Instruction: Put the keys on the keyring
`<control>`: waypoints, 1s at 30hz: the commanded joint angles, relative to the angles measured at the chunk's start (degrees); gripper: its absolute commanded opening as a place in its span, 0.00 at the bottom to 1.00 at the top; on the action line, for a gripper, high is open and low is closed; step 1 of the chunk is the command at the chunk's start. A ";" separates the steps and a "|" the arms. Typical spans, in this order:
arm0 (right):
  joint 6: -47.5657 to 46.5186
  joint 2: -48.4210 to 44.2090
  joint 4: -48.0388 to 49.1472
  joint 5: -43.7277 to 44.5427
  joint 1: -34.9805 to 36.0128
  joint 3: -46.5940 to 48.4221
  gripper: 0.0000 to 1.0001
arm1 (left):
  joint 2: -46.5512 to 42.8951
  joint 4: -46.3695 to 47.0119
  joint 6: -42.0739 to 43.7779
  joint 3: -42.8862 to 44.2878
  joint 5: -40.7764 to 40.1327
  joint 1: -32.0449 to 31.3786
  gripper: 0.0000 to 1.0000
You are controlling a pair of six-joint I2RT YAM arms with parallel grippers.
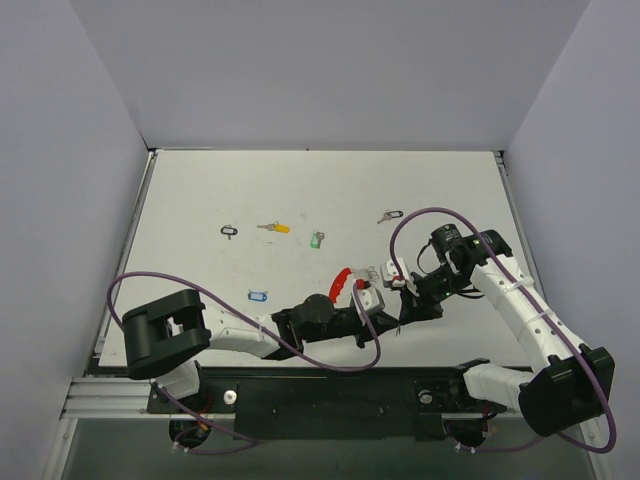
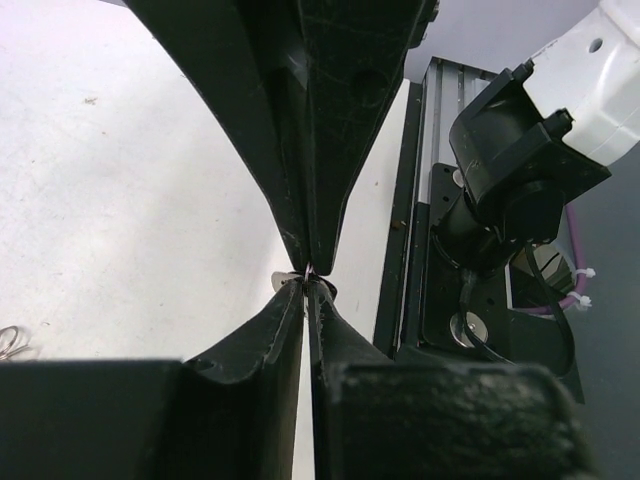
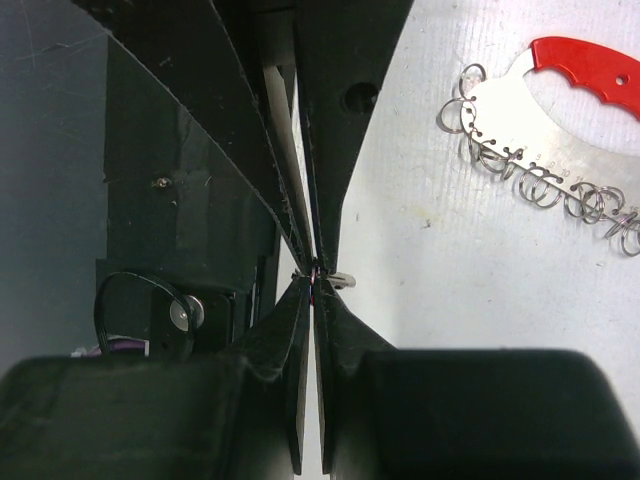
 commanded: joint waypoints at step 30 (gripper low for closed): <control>-14.06 -2.93 -12.48 -11.78 -3.26 0.25 0.43 | -4.77 24.58 1.64 -11.15 -0.77 -1.23 0.00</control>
